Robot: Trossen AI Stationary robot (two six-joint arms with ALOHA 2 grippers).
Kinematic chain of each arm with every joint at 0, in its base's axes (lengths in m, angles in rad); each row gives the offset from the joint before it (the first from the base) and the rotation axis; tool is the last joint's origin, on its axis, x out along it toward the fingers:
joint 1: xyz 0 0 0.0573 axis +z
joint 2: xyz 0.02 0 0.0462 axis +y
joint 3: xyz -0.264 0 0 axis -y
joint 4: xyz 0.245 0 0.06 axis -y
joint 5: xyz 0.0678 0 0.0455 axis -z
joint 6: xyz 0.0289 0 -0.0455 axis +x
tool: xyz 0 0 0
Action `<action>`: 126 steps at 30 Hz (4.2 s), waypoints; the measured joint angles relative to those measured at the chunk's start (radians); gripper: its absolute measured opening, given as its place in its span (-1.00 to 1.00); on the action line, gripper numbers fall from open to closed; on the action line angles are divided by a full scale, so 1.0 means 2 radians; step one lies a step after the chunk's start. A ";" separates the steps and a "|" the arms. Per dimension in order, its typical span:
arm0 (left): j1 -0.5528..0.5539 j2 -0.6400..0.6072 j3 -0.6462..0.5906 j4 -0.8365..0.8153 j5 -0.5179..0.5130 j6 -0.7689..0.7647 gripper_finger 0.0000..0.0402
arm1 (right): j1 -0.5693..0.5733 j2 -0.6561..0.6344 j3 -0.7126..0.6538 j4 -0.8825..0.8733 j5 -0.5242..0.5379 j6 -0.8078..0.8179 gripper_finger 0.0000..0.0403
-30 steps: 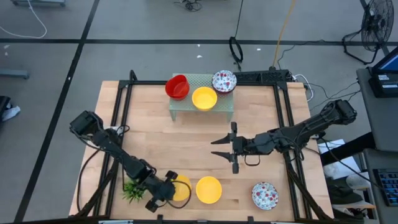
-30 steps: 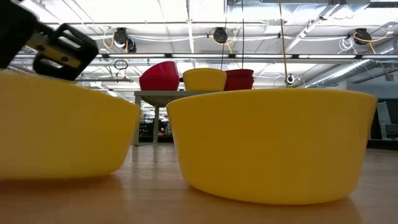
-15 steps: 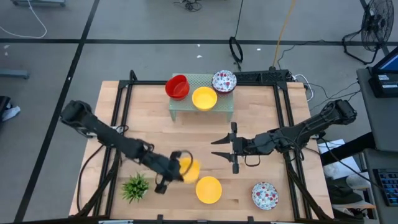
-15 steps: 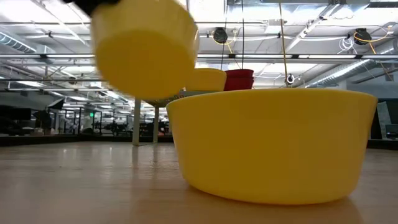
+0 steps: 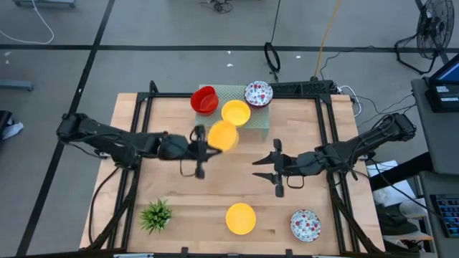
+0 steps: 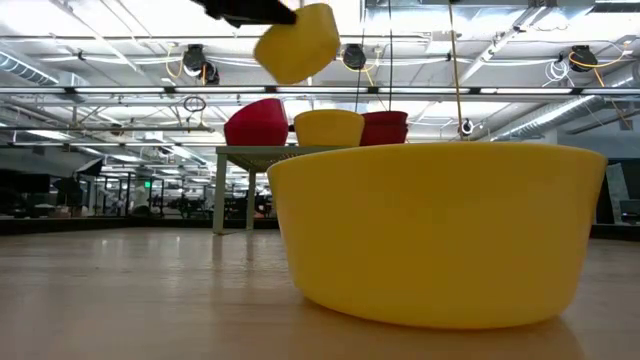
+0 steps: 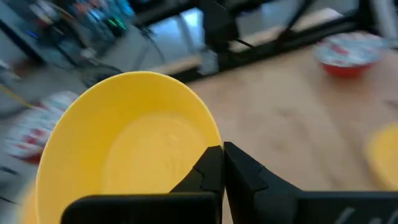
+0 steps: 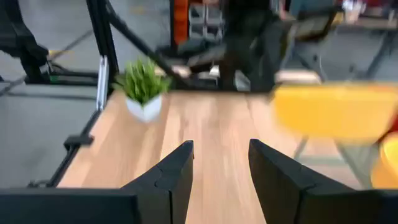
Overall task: Pick & Place Mini bowls
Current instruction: Stack the red bowl on top of the red bowls on the shelf, then stack the red patterned bowl on top of the red patterned bowls on the shelf
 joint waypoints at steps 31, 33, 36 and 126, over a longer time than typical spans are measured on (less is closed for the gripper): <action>0.172 0.086 0.000 0.139 0.083 0.070 -0.97 | 0.000 -0.015 0.000 -0.144 0.000 0.123 -0.30; 0.172 0.086 0.000 0.139 0.082 0.070 -0.97 | 0.000 -0.015 0.000 -0.144 0.000 0.123 -0.30; 0.172 0.086 0.000 0.134 0.082 0.064 -0.98 | 0.000 -0.015 0.000 -0.145 0.000 0.127 -0.30; -0.089 0.070 0.000 0.179 0.173 -0.132 -0.14 | 0.226 0.220 0.169 -0.287 -0.073 0.620 -0.30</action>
